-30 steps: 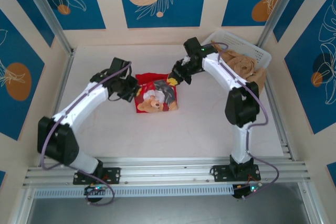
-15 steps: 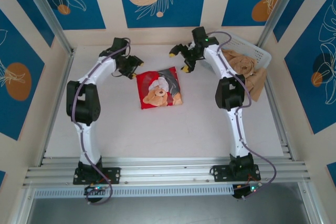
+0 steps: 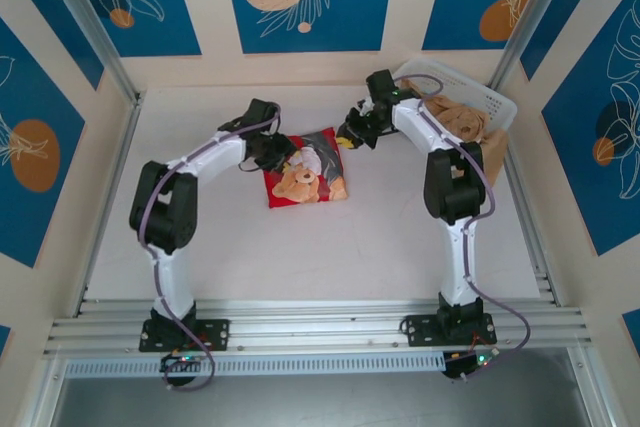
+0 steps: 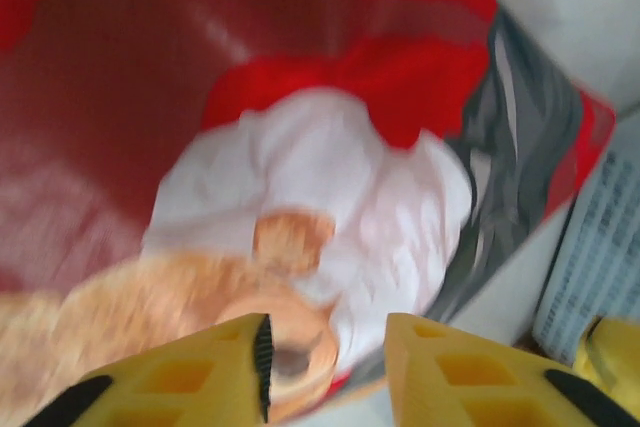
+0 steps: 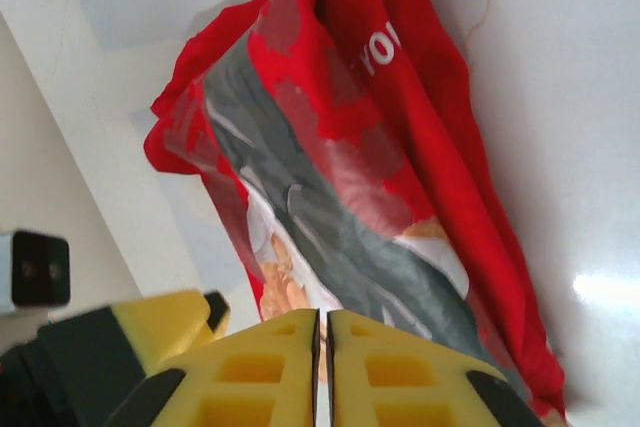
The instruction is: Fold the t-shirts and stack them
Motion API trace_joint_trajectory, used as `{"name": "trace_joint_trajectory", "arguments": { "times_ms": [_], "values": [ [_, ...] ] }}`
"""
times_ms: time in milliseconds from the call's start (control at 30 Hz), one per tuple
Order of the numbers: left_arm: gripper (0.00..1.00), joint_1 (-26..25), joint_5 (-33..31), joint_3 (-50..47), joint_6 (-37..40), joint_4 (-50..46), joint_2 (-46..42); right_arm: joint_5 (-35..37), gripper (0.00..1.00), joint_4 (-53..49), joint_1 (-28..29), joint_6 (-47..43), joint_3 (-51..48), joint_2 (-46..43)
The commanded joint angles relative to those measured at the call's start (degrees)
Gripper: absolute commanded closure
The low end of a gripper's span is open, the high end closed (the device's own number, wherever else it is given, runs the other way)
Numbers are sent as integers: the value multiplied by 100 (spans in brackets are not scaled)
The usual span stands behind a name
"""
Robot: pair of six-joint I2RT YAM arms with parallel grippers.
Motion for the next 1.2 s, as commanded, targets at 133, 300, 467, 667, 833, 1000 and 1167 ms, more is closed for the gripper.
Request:
{"name": "trace_joint_trajectory", "arguments": {
  "times_ms": [133,300,467,667,833,1000,1167],
  "values": [
    [76,583,-276,1022,144,-140,1051,-366,93,126,97,169,625,924],
    [77,919,-441,1377,476,-653,1588,-213,94,-180,104,239,1150,1506],
    [78,1219,-397,1491,797,-886,1882,-261,96,-437,139,301,1508,1840],
    [78,1430,-454,1981,1178,-1301,1853,-339,95,-481,182,342,1649,1686],
    [64,1336,-823,2069,1306,-1587,1189,-293,88,-319,212,238,1605,1003],
    [53,574,-1081,904,502,-1386,-206,75,81,-10,35,330,575,-232],
    [51,-910,-1581,-862,-1658,-34,-1184,-89,80,736,-253,749,-1336,-1728]
  ]
}}
